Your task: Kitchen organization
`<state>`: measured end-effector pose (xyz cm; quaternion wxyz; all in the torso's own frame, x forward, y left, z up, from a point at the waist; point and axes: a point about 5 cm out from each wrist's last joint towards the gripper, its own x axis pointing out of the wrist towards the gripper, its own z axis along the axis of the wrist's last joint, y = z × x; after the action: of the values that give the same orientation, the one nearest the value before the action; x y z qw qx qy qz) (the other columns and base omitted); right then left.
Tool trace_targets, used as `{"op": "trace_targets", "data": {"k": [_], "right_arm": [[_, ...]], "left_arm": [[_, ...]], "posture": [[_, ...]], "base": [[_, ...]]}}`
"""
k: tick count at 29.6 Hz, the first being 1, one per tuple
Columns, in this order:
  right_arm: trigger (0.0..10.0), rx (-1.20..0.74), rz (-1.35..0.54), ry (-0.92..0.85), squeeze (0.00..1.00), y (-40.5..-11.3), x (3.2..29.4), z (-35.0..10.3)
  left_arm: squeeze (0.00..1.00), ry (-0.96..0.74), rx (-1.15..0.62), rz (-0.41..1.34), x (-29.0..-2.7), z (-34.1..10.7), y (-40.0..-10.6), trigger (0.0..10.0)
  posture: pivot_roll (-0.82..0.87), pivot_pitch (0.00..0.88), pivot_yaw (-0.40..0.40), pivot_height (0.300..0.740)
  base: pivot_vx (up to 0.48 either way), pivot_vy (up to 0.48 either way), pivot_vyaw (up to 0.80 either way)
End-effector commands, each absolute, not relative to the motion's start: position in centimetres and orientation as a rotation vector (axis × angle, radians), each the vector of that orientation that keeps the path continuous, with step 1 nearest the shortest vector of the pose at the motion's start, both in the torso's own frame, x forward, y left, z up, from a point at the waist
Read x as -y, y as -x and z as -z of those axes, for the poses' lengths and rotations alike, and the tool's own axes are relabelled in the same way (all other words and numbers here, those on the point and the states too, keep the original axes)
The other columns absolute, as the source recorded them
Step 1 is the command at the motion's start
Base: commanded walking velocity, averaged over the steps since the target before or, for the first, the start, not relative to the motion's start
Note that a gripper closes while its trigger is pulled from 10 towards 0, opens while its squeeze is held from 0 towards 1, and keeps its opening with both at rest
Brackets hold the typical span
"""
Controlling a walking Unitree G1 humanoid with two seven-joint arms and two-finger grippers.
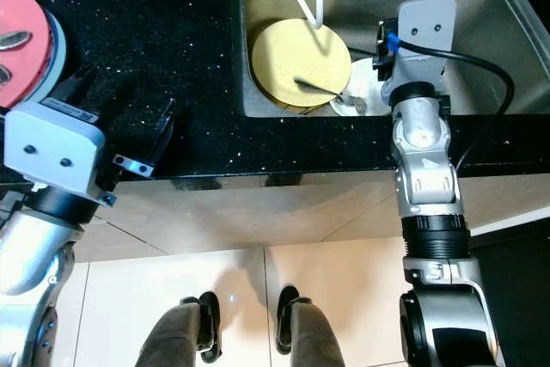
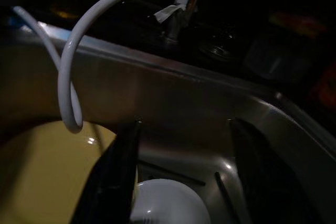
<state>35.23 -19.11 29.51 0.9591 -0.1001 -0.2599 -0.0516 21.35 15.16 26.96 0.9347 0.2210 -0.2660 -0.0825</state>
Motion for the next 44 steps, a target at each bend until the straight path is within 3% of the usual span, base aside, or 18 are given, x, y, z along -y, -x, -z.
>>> {"op": "trace_targets", "data": {"k": [1,2,3,4,5,10,13,14,16,20,22,26,33,34,41,44], "right_arm": [[10.0,0.501,0.116,0.161,1.00,-35.1,19.6,-28.5],[10.0,0.521,0.081,0.039,0.96,-34.9,19.5,-28.9],[10.0,0.532,0.042,-0.050,0.25,-34.8,19.3,-29.1],[10.0,0.532,0.042,-0.050,0.25,-34.8,19.3,-29.1],[10.0,0.550,-0.020,-0.178,0.00,-34.7,19.0,-29.4],[10.0,0.580,-0.136,-0.349,0.00,-34.5,18.5,-29.9],[10.0,0.611,-0.423,-0.489,0.00,-32.9,16.4,-30.3],[10.0,0.611,-0.423,-0.489,0.00,-32.9,16.4,-30.3],[10.0,0.627,-0.691,-0.562,0.00,-30.9,14.5,-30.0],[10.0,0.628,-0.789,-0.598,0.00,-30.0,14.0,-29.9],[10.0,0.632,-0.965,-0.654,0.00,-28.3,13.7,-29.4],[10.0,0.635,-1.152,-0.682,0.00,-26.3,13.3,-28.9],[10.0,0.553,-1.379,-0.701,0.00,-24.2,12.3,-26.9],[10.0,0.508,-1.424,-0.713,0.00,-24.0,12.0,-26.1],[10.0,0.452,-1.459,-0.737,0.00,-23.6,12.2,-25.1],[10.0,0.396,-1.467,-0.748,0.00,-23.3,12.9,-23.7]], "left_arm": [[0.00,-0.476,0.526,0.181,-15.0,-26.7,-21.3,10.0],[0.00,-0.474,0.536,0.180,-14.9,-26.8,-21.6,10.0],[0.00,-0.470,0.548,0.184,-14.8,-27.0,-21.7,10.0],[0.00,-0.470,0.548,0.184,-14.8,-27.0,-21.7,10.0],[0.00,-0.461,0.568,0.190,-14.6,-27.3,-22.0,10.0],[0.00,-0.448,0.599,0.204,-14.3,-27.7,-22.4,10.0],[0.00,-0.387,0.614,0.246,-13.8,-28.0,-23.0,10.0],[0.00,-0.387,0.614,0.246,-13.8,-28.0,-23.0,10.0],[0.00,-0.199,0.613,0.321,-13.4,-28.0,-23.6,10.0],[0.00,-0.092,0.614,0.364,-13.2,-28.0,-23.7,10.0],[0.00,0.053,0.609,0.505,-12.4,-27.8,-23.4,10.0],[0.00,0.158,0.599,0.659,-11.7,-27.6,-22.7,10.0],[0.00,0.235,0.553,0.881,-11.7,-26.9,-21.9,10.0],[0.00,0.242,0.495,0.983,-11.7,-25.9,-21.3,10.0],[0.00,0.318,0.431,1.079,-12.1,-24.9,-20.6,10.0],[0.00,0.422,0.315,1.281,-12.8,-23.1,-18.4,10.0]], "posture": [[0.13,0.376,-0.109,0.740],[0.13,0.356,-0.110,0.740],[0.13,0.342,-0.110,0.740],[0.13,0.342,-0.110,0.740],[0.13,0.321,-0.110,0.740],[0.12,0.295,-0.108,0.740],[0.12,0.238,-0.100,0.740],[0.12,0.238,-0.100,0.740],[0.13,0.206,-0.098,0.740],[0.13,0.194,-0.094,0.740],[0.13,0.178,-0.088,0.740],[0.14,0.164,-0.083,0.740],[0.14,0.147,-0.079,0.740],[0.15,0.141,-0.077,0.740],[0.15,0.138,-0.073,0.740],[0.15,0.137,-0.071,0.740]], "base": [[0.000,0.000,0.00],[0.000,0.000,0.00],[0.000,0.000,0.00],[0.000,0.000,0.00],[0.000,0.000,0.00],[0.000,0.000,0.00],[0.000,0.000,0.00],[0.000,0.000,0.00],[0.000,0.000,0.00],[0.000,0.000,0.00],[0.000,0.000,0.00],[0.000,0.000,0.00],[0.000,0.000,0.00],[0.000,0.000,0.00],[0.000,0.000,0.00],[0.000,0.000,0.00]]}}
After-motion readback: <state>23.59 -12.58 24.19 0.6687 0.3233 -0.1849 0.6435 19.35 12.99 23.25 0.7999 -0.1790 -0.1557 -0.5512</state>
